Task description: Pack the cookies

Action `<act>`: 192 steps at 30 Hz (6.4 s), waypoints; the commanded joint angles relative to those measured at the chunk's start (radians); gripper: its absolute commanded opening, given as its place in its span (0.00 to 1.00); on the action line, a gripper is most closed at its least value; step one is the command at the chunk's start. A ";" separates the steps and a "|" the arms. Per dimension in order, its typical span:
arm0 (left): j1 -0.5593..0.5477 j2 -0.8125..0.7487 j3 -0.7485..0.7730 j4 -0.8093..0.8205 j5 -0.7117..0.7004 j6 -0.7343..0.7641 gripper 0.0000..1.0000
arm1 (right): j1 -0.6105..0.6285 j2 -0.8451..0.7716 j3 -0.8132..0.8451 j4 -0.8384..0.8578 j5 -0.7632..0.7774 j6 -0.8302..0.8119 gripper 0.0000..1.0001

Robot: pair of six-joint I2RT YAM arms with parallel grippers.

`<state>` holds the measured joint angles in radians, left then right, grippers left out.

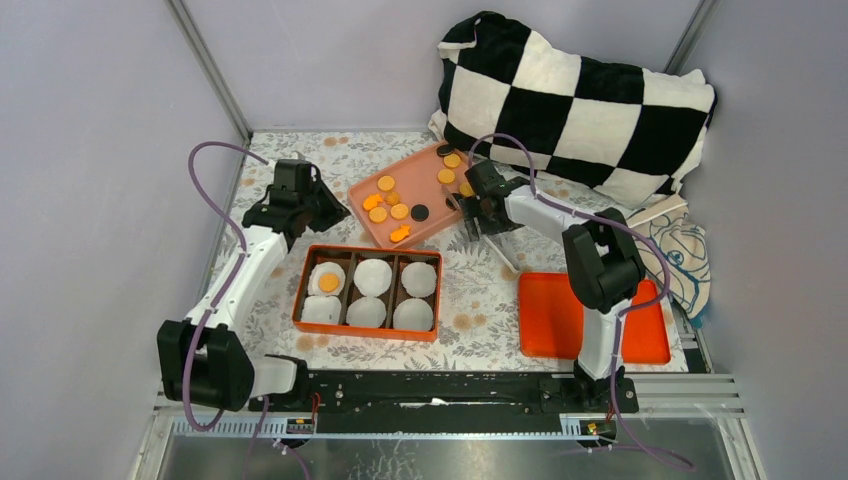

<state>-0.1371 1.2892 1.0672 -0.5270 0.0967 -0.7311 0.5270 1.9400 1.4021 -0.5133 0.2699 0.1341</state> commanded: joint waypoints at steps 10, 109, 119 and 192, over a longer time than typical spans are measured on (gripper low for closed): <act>0.007 0.032 -0.029 0.079 0.047 -0.019 0.27 | -0.021 0.073 -0.085 0.029 -0.267 0.067 0.87; 0.007 -0.018 -0.027 0.087 0.105 0.016 0.28 | 0.196 0.142 0.396 -0.303 -0.128 -0.016 0.50; 0.007 -0.022 -0.026 0.081 0.107 0.022 0.28 | 0.197 0.083 0.398 -0.317 -0.133 -0.008 0.14; 0.070 0.056 0.020 0.081 0.172 0.029 0.27 | 0.346 -0.052 0.313 -0.247 -0.022 -0.022 0.55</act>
<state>-0.0765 1.3556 1.0931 -0.4732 0.2619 -0.7189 0.9009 1.8408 1.7042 -0.8005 0.2703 0.1410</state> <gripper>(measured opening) 0.273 0.541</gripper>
